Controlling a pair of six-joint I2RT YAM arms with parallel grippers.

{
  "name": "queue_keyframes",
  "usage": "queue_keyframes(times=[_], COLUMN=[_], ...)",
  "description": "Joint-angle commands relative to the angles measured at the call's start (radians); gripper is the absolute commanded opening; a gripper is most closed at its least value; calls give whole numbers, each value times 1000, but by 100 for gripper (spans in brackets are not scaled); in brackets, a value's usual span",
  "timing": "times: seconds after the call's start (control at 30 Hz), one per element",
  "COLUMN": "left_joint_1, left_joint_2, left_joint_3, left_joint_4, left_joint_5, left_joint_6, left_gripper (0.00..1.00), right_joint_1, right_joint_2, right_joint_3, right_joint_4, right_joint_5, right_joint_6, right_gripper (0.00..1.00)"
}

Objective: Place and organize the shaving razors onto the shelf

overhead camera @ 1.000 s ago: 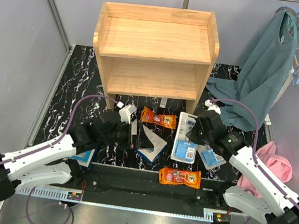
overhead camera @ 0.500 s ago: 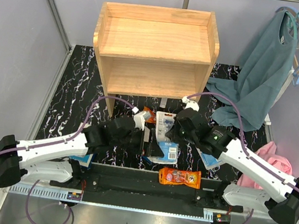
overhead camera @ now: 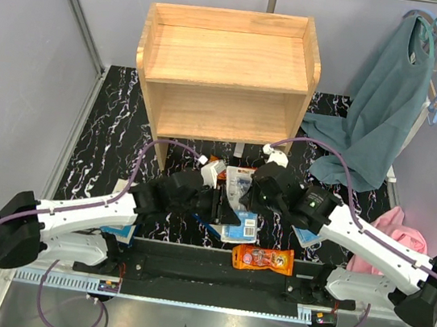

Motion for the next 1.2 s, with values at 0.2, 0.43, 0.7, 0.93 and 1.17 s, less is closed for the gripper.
queue_keyframes(times=[0.2,0.43,0.7,0.93,1.17], left_joint_1=[-13,44,269,290,291], left_joint_2=[-23,-121,-383,-492,-486], left_joint_3=[28,44,-116,-162,-188], left_joint_4=[27,-173,-47,49,187], left_joint_5=[-20,-84,184,293,329], left_joint_6=[30,92,92,81,21], left_gripper=[0,0,0,0,0], right_joint_1=[11,11,11,11,11], right_joint_2=[-115,-211,-298,-341,-390], right_joint_3=[-12,-58,-157,-276,-371], right_joint_4=[61,72,177,358,529], right_joint_5=[16,-12,-177,-349,-431], right_joint_6=[36,29,29,43,94], right_gripper=[72,100,100,99,96])
